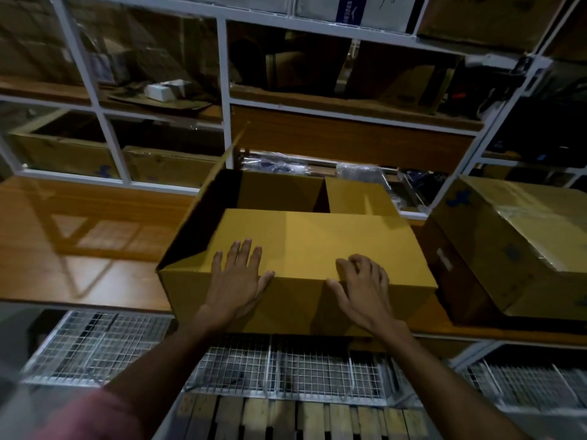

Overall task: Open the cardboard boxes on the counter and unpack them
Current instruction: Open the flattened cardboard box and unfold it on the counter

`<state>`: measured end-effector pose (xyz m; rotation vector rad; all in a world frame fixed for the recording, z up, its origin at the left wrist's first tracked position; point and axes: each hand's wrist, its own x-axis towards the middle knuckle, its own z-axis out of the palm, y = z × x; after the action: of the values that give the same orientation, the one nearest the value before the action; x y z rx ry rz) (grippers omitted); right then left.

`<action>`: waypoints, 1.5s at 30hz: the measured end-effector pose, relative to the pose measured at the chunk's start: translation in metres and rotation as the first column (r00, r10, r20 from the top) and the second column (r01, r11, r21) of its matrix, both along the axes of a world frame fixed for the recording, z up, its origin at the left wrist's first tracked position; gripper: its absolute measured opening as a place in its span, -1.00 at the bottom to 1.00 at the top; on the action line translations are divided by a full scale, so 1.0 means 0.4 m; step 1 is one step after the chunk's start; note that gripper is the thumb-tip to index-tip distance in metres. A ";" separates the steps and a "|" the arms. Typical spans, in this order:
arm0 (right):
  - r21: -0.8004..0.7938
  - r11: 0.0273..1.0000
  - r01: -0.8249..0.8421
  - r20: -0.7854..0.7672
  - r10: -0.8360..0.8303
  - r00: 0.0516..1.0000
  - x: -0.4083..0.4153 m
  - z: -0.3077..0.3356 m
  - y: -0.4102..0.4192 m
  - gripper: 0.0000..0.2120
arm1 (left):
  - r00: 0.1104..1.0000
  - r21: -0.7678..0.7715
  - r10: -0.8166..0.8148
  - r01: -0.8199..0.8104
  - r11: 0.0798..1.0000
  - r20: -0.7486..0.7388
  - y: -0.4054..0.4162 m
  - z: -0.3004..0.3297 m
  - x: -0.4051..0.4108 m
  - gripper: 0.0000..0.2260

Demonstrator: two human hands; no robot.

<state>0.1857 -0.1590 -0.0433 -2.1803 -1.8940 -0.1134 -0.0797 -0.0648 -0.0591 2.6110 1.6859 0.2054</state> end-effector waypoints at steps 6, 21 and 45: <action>-0.197 0.980 -0.001 0.001 0.001 1.000 -0.019 0.001 0.078 -0.30 | 1.000 0.028 -0.001 0.002 1.000 -0.027 0.033 0.026 -0.002 -0.28; -0.179 0.955 -0.237 -0.059 0.230 0.971 -0.249 0.020 0.376 -0.51 | 0.993 0.165 -0.052 0.069 0.984 -0.104 0.247 0.070 -0.132 -0.58; -0.214 0.957 -0.196 -0.108 0.177 0.978 -0.246 0.002 0.482 -0.42 | 0.950 0.026 0.255 -0.264 0.964 0.180 0.296 0.018 -0.191 -0.60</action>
<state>0.0874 0.0337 -0.0423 -2.0856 -2.1394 0.2385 -0.1559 0.0537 -0.0519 2.3131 1.9761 0.4741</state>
